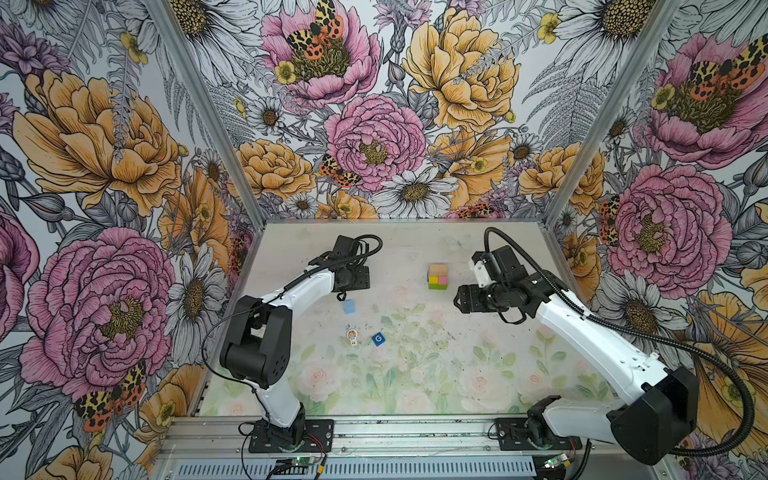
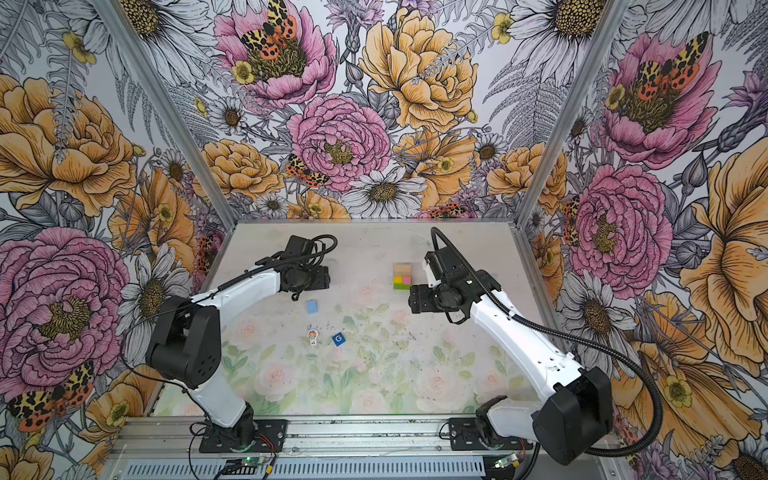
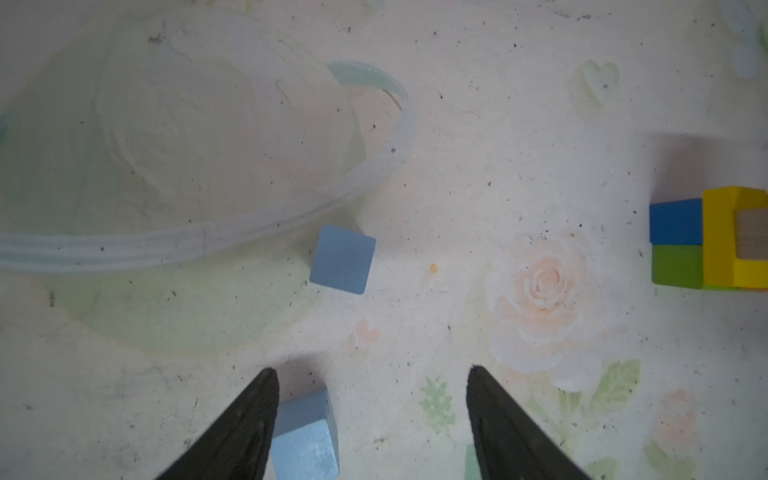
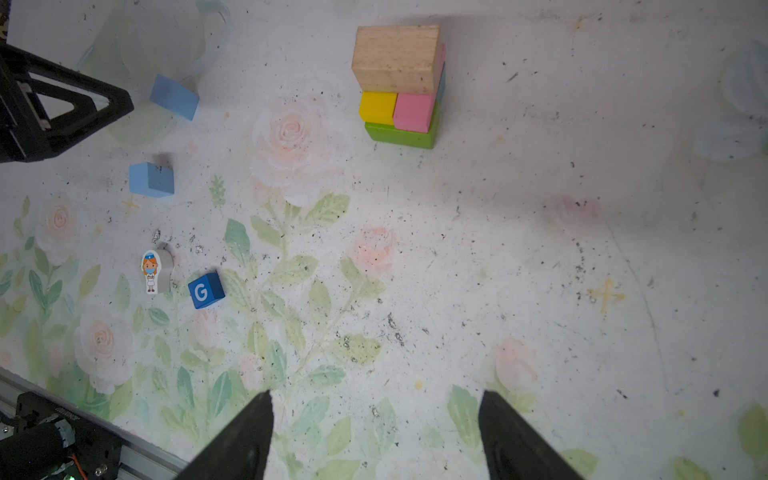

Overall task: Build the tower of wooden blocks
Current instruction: 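Move the left gripper over the light-blue cube near the bowl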

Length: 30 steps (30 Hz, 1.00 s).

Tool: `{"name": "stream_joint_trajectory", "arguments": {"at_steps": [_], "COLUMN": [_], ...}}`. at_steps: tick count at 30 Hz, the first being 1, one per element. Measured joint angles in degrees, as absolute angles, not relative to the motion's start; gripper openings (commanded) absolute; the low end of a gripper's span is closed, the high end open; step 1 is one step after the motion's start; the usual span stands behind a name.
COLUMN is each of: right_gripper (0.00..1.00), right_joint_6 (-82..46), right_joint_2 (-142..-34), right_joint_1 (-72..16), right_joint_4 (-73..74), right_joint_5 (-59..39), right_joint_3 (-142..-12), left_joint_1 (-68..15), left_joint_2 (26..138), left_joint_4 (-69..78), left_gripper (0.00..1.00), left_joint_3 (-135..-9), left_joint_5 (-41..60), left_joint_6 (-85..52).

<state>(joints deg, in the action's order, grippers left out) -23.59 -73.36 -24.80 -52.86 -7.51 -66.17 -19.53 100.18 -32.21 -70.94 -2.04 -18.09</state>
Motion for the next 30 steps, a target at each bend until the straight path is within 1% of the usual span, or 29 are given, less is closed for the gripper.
{"name": "stream_joint_trajectory", "arguments": {"at_steps": [1, 2, 9, 16, 20, 24, 30], "right_gripper": [0.84, 0.99, 1.00, 1.00, 1.00, 1.00, 1.00], "right_joint_6": [-23.4, -23.3, -22.7, -22.4, -22.4, -22.4, -22.4], "right_joint_2": [-73.2, -73.0, -71.7, -71.6, -71.6, -71.6, -71.0], "right_joint_1": [-24.4, -24.1, -21.7, -20.4, -20.0, -19.8, -19.8], "right_joint_4": [-52.9, -52.9, -53.5, -53.9, -54.2, -54.6, -54.7], "right_joint_5": [-7.8, -7.9, -8.9, -9.6, -10.0, -10.3, -10.4], "right_joint_3": [-66.2, -66.2, -66.2, -66.2, -66.2, -66.2, -66.2], "left_joint_1": [-19.4, -19.2, -17.7, -17.2, -17.2, -17.2, -17.2], "left_joint_2": [101.3, 102.2, 108.9, 111.4, 111.8, 112.5, 114.0], "left_joint_4": [-32.5, -32.8, -35.4, -37.2, -37.9, -38.2, -39.5], "left_gripper": [0.68, 0.68, 0.68, 0.66, 0.63, 0.57, 0.52], "left_joint_3": [-72.1, -72.9, -77.6, -78.7, -80.9, -82.7, -83.7], "left_joint_5": [-2.0, -2.0, -2.1, -2.0, -2.0, -1.8, -1.9], "left_joint_6": [-17.5, -16.9, -13.8, -11.7, -10.7, -9.8, -8.3]}}
